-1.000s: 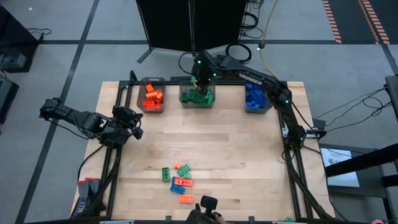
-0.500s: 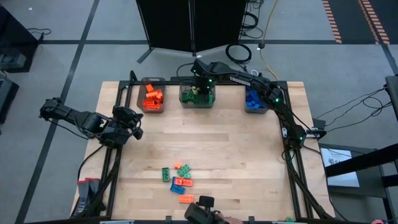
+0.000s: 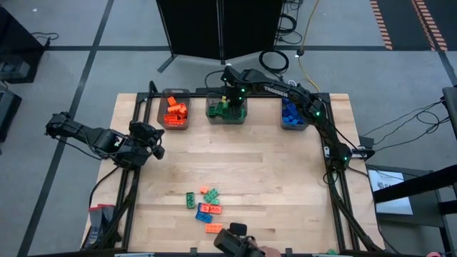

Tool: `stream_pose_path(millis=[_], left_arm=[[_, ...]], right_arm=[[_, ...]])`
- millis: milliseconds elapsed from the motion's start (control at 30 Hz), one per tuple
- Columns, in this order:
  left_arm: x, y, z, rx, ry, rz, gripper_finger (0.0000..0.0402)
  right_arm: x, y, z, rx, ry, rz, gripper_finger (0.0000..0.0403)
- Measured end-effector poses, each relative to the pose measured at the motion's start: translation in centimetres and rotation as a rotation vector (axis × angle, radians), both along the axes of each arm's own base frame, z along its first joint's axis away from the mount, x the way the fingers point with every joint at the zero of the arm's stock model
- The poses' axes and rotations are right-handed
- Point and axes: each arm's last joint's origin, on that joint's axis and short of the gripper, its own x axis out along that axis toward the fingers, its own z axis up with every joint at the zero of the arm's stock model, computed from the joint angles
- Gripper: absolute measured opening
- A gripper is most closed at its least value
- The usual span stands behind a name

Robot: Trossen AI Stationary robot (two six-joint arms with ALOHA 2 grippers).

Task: Sort blocks
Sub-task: Put the green piece into the middle black bin

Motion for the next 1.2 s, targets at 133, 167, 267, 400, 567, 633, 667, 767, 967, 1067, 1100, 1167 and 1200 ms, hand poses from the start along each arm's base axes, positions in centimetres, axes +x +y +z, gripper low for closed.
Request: stream_pose_path(millis=[133,167,267,400,567,633,667,767,967,1067,1100,1167,1200], left_arm=[[0.0,0.0,0.0,-0.004,-0.005,0.004,0.0023],[0.0,0.0,0.0,-0.009,-0.011,0.009,0.0023],[0.0,0.0,0.0,-0.014,-0.016,0.013,0.0023],[0.0,0.0,0.0,-0.014,-0.014,0.013,0.0023],[0.0,0.0,0.0,-0.013,-0.012,0.013,0.0023],[0.0,0.0,0.0,-0.013,-0.011,0.013,0.0023],[0.0,0.0,0.0,-0.012,-0.009,0.012,0.0023],[0.0,0.0,0.0,-0.01,-0.007,0.011,0.0023],[0.0,0.0,0.0,-0.01,-0.006,0.013,0.0023],[0.0,0.0,0.0,-0.011,-0.008,0.013,0.0023],[0.0,0.0,0.0,-0.011,-0.008,0.013,0.0023],[0.0,0.0,0.0,-0.01,-0.007,0.013,0.0023],[0.0,0.0,0.0,-0.009,-0.007,0.013,0.0023]], right_arm=[[0.0,0.0,0.0,0.005,0.0,-0.011,0.0197],[0.0,0.0,0.0,0.008,-0.001,-0.019,0.0221],[0.0,0.0,0.0,0.016,-0.001,-0.035,0.0271],[-0.1,0.2,0.3,0.024,-0.003,-0.042,0.0288],[-0.5,2.1,4.1,0.049,-0.082,0.012,0.0272],[-0.5,3.5,6.2,0.069,-0.144,0.056,0.0265],[-0.5,4.3,7.2,0.092,-0.178,0.082,0.0262],[-0.2,7.5,9.6,0.152,-0.254,0.181,0.0257],[1.5,15.9,11.2,0.135,-0.266,0.446,0.0256],[2.6,19.6,10.7,0.128,-0.261,0.563,0.0256],[3.0,20.6,10.4,0.124,-0.268,0.594,0.0256],[3.9,22.5,9.8,0.118,-0.28,0.644,0.0256],[4.2,23.4,9.5,0.114,-0.286,0.662,0.0256]])
